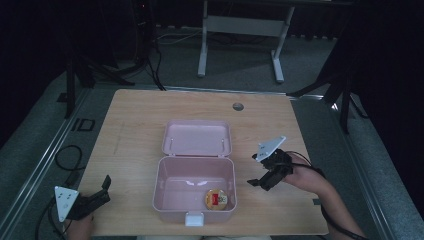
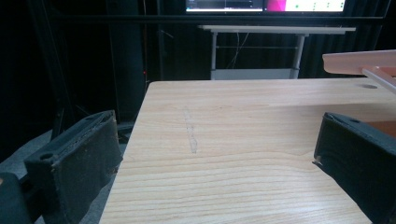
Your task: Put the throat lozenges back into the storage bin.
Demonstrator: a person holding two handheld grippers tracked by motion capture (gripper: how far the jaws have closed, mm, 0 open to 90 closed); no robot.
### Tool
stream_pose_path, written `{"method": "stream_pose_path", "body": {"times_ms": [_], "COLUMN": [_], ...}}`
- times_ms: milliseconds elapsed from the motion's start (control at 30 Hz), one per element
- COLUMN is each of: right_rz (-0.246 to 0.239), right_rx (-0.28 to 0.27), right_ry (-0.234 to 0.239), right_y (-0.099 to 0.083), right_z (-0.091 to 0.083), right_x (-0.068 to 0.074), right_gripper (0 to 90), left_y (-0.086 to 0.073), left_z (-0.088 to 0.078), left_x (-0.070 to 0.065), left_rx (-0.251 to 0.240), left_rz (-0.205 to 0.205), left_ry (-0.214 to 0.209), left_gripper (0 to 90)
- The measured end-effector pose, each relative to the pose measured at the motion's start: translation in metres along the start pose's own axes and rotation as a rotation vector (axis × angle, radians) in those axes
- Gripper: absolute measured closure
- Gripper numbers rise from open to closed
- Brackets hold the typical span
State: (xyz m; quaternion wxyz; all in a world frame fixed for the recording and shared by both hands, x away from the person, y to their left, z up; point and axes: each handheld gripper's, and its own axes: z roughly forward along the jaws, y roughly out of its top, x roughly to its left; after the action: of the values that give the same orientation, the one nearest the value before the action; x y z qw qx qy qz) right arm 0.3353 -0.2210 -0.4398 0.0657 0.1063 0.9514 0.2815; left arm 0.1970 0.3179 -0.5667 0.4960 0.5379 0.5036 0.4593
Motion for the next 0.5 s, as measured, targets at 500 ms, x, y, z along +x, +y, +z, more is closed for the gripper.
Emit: {"method": "stream_pose_path", "body": {"times_ms": [500], "right_rz": [0.289], "right_rx": [-0.208], "right_ry": [-0.283], "right_y": [-0.096], "right_z": [0.047], "right_x": [-0.034], "right_gripper": [12.4], "left_y": [0.0], "left_z": [0.0], "left_x": [0.0], "left_rx": [0.001], "left_rz": [-0.004], "left_ry": [0.002], "left_gripper": [0.8]}}
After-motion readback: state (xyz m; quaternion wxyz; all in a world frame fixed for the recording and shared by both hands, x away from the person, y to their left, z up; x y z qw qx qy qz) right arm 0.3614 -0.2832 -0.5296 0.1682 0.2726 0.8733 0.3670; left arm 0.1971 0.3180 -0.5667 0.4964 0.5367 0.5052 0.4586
